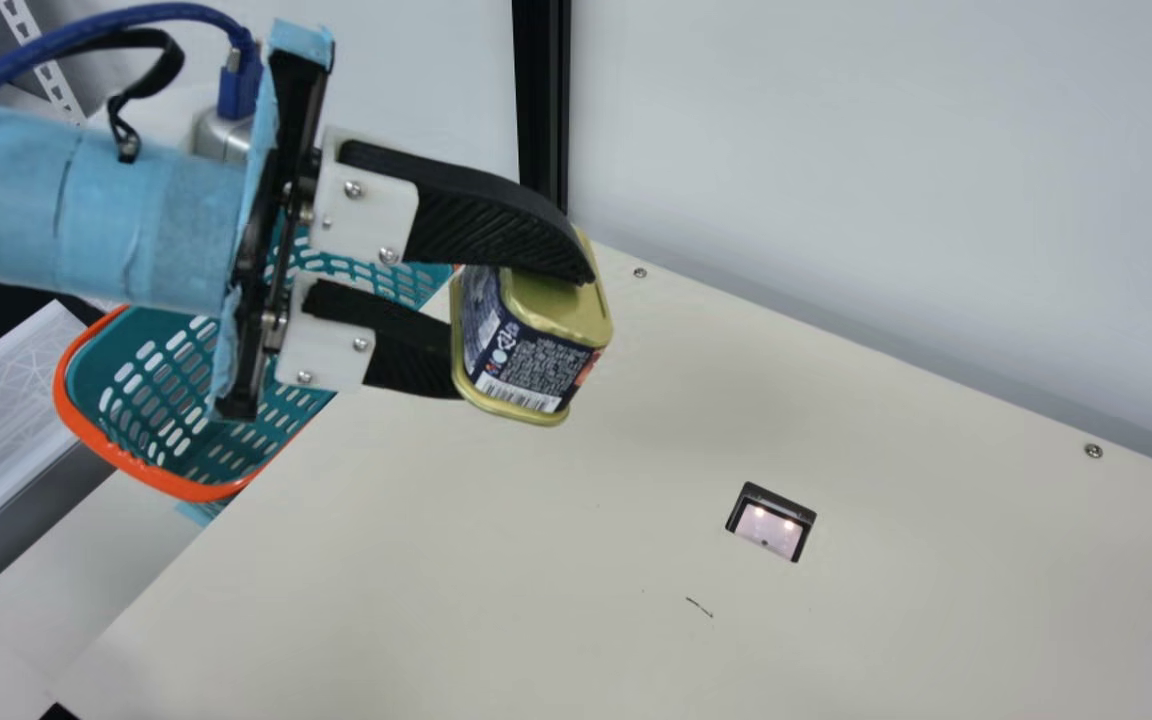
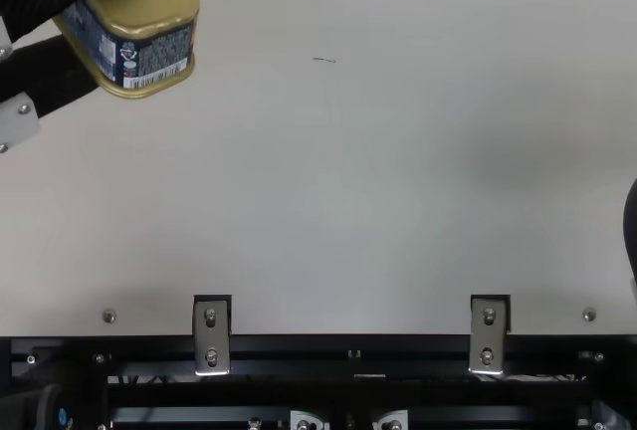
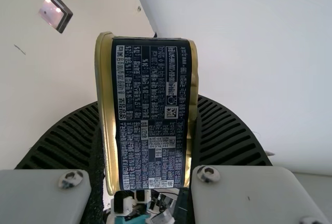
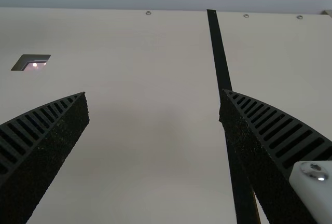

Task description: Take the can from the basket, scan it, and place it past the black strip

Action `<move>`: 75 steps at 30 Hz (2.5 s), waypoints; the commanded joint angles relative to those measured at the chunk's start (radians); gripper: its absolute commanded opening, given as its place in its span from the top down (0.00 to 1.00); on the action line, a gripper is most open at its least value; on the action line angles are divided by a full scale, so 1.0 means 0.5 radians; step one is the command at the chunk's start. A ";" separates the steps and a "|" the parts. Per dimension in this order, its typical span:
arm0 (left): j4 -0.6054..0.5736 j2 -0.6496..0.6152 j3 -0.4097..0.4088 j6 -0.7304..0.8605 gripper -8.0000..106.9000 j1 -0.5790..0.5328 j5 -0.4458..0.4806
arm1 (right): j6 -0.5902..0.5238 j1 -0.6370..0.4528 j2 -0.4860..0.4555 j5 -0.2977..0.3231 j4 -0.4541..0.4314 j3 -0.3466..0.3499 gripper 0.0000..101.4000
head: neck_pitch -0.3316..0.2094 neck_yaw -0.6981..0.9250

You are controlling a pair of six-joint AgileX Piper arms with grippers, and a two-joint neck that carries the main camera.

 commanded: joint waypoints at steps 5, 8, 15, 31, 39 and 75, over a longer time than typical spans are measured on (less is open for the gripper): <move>0.148 -0.004 0.004 0.089 0.84 -0.137 -0.237 | 0.000 0.000 0.000 0.000 0.000 0.000 0.00 | -0.045 0.033; 0.226 0.006 0.003 0.124 0.84 -0.243 -0.377 | 0.000 0.000 0.000 0.000 0.000 0.000 0.00 | -0.045 0.033; 0.428 0.054 0.009 0.151 0.84 -0.553 -0.715 | 0.000 0.000 0.000 0.000 0.000 0.000 0.00 | -0.045 0.033; 1.019 0.313 0.037 -0.073 0.84 -1.223 -1.394 | 0.000 0.000 0.000 0.000 0.000 0.000 0.00 | -0.045 0.033; 1.355 0.517 0.056 -0.260 0.84 -1.423 -1.743 | 0.000 0.000 0.000 0.000 0.000 0.000 0.00 | -0.045 0.033; 1.324 1.140 0.218 0.291 0.84 -1.581 -2.671 | 0.000 0.000 0.000 0.000 0.000 0.000 0.00 | 0.332 -0.772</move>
